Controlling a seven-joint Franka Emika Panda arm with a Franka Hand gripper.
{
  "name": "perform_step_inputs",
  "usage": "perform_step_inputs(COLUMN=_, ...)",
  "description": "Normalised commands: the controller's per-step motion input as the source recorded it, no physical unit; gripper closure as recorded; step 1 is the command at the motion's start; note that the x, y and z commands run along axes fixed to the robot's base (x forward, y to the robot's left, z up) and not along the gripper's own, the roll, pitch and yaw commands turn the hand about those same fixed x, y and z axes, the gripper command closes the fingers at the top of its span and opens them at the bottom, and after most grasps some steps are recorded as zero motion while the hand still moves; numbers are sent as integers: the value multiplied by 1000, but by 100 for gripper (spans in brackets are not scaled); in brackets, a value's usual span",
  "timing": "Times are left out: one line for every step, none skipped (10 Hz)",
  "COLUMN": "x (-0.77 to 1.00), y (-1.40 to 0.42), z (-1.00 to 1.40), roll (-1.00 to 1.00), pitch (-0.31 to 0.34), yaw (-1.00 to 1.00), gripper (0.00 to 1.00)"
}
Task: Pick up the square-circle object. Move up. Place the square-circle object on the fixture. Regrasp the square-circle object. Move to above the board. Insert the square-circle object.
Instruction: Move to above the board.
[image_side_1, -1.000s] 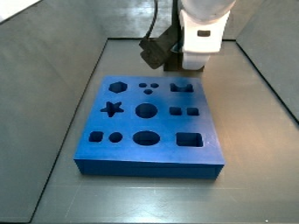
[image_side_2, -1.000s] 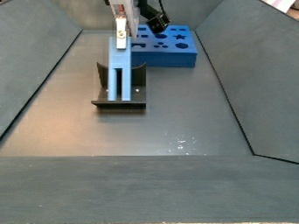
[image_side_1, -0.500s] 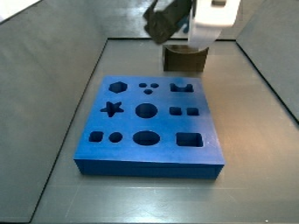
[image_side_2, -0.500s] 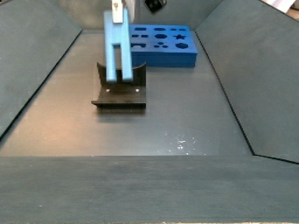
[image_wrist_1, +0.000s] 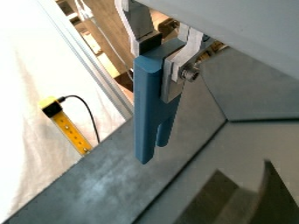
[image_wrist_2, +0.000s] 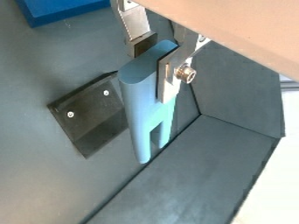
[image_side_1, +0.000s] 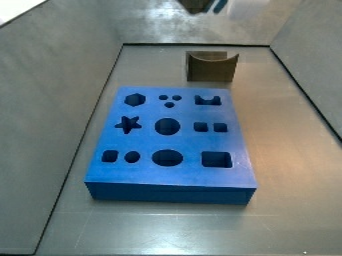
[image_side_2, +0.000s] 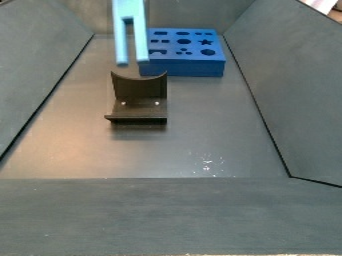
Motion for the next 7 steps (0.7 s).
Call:
perform_step_inputs(x=65, y=-31, z=1000, roll=-42, pitch=-3, yaw=79, gripper=100)
perform_step_inputs(x=64, y=-32, z=1000, roll=-50, pitch=26, yaw=42, gripper=100)
perform_step_inputs(x=61, y=-35, z=1000, roll=-50, pitch=52, yaw=26, gripper=100)
perform_step_inputs(x=58, y=-40, z=1000, roll=-51, pitch=91, yaw=19, gripper=100)
perform_step_inputs(x=57, y=-41, z=937, roll=-53, pitch=108, yaw=20, gripper=100)
perform_step_inputs(x=43, y=-34, z=678, roll=-57, pitch=151, yaw=32, gripper=100)
perform_step_inputs(x=38, y=-33, z=577, roll=-57, pitch=170, yaw=43, gripper=100)
